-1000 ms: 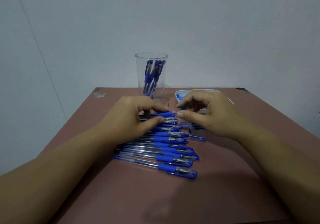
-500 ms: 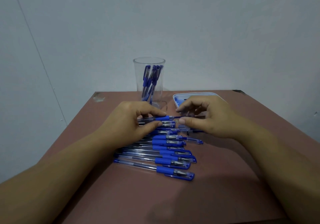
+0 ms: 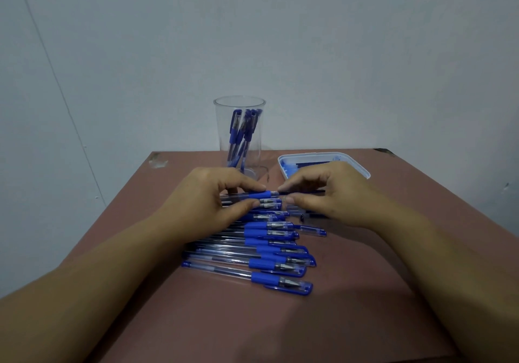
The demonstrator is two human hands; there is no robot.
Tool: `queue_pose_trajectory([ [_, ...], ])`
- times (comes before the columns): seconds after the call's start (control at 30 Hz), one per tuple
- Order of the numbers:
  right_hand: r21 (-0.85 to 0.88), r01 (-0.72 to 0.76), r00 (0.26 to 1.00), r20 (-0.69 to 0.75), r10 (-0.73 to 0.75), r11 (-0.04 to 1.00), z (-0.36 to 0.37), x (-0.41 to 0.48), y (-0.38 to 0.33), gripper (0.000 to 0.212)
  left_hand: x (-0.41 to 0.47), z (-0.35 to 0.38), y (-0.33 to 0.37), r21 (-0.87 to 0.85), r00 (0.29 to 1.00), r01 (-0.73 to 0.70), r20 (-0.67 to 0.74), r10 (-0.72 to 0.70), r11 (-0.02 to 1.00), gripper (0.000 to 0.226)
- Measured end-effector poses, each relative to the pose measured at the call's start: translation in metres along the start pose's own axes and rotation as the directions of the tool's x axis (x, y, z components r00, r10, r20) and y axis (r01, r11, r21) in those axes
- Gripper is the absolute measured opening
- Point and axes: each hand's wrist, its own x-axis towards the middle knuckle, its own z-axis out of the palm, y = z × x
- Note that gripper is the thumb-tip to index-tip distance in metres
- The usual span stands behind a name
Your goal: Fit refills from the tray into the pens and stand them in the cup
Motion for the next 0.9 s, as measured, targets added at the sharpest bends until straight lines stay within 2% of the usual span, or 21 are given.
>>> queue_pose_trajectory([
  [0.23, -0.039, -0.108, 0.994, -0.036, 0.107, 0.993, -0.026, -0.006, 0.012, 0.014, 0.000, -0.002, -0.006, 0.018, 0.999, 0.046, -0.004, -0.046, 0.999, 0.025],
  [0.47, -0.106, -0.198, 0.978, -0.092, 0.188, 0.974, -0.043, -0.011, 0.013, 0.010, 0.000, -0.005, -0.012, 0.028, 0.994, 0.081, -0.081, -0.078, 0.996, 0.027],
  [0.73, -0.185, -0.354, 0.929, 0.044, 0.367, 0.917, -0.051, -0.014, 0.037, 0.012, -0.001, -0.003, -0.009, 0.025, 0.994, 0.078, -0.074, -0.076, 0.997, 0.027],
  [0.9, -0.222, -0.372, 0.912, 0.091, 0.400, 0.901, -0.048, -0.013, 0.043, 0.013, -0.003, -0.001, -0.006, 0.014, 0.994, 0.080, -0.077, -0.079, 0.997, 0.027],
])
